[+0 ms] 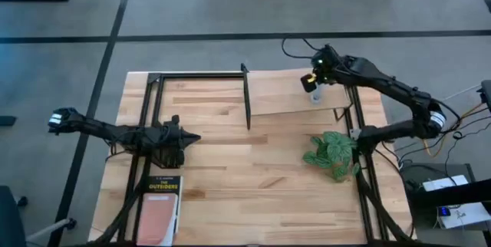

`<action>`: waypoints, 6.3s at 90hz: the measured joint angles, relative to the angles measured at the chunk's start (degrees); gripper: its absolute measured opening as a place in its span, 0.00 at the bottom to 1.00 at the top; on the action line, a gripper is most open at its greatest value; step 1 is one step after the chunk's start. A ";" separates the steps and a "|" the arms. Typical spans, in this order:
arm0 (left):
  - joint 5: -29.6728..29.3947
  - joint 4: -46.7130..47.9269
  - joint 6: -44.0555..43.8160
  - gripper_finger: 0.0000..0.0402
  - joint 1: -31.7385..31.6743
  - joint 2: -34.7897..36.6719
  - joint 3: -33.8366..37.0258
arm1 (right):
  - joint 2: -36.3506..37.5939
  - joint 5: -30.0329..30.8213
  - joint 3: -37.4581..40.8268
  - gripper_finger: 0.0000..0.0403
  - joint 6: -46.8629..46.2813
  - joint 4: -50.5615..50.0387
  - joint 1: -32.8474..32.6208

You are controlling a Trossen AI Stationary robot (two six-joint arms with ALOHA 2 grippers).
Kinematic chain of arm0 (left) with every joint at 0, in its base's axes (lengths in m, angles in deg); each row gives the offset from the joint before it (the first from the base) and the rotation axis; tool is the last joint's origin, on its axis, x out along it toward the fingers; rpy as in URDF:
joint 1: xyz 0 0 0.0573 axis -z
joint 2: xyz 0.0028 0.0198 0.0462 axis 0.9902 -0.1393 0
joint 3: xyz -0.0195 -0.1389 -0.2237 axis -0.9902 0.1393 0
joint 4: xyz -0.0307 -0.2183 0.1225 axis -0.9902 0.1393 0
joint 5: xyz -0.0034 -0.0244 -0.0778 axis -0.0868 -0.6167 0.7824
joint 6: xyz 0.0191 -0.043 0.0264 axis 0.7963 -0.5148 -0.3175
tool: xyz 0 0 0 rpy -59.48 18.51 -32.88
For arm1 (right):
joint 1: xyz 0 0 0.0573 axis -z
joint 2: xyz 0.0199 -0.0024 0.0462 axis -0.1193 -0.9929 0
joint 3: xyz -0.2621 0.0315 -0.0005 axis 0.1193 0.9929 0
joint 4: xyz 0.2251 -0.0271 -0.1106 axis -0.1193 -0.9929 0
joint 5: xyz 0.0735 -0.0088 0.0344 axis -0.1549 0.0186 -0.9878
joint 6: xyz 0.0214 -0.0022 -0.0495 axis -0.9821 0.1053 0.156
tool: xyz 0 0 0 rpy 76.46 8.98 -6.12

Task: Stock shelves
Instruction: Put the gray stapler on the shelf, then adjust the shelf, then put the white vase plant under the shelf

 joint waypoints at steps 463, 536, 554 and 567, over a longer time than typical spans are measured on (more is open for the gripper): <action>0.00 -0.02 0.00 0.01 0.02 0.00 0.00 | -30.04 19.42 -8.07 0.00 5.69 11.72 -58.87; -0.02 -2.21 12.13 0.01 -0.07 0.00 0.00 | -29.13 1.86 9.52 0.00 18.77 43.07 -62.91; -0.02 -2.35 5.99 0.01 0.00 -0.80 0.00 | -28.90 0.58 13.12 0.00 24.15 58.46 -58.96; -0.06 -2.84 -5.30 0.01 -0.01 -2.25 0.00 | -29.35 -1.25 14.43 0.00 22.26 60.96 -55.74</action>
